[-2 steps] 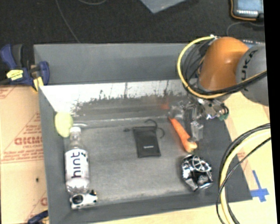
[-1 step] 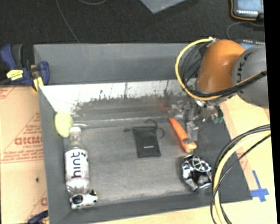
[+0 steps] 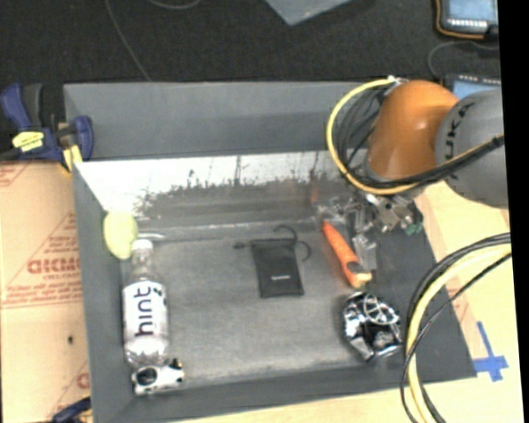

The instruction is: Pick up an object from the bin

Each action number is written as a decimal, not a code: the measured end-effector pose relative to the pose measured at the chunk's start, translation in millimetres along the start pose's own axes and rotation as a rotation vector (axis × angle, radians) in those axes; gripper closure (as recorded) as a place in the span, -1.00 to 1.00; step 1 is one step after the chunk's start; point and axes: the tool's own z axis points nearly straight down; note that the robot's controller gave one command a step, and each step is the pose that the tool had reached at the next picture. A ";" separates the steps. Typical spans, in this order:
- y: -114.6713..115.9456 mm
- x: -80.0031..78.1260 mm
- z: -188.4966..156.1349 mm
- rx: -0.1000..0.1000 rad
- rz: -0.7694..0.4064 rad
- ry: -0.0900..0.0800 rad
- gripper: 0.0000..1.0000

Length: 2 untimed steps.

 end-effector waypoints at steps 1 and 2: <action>8.6 -6.6 3.5 0.003 -0.183 -0.002 -1.00; 15.1 -10.9 5.9 0.000 -0.018 -0.002 -1.00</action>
Offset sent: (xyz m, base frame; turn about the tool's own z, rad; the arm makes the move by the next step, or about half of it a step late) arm 0.0039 0.0306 -0.0165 -0.4040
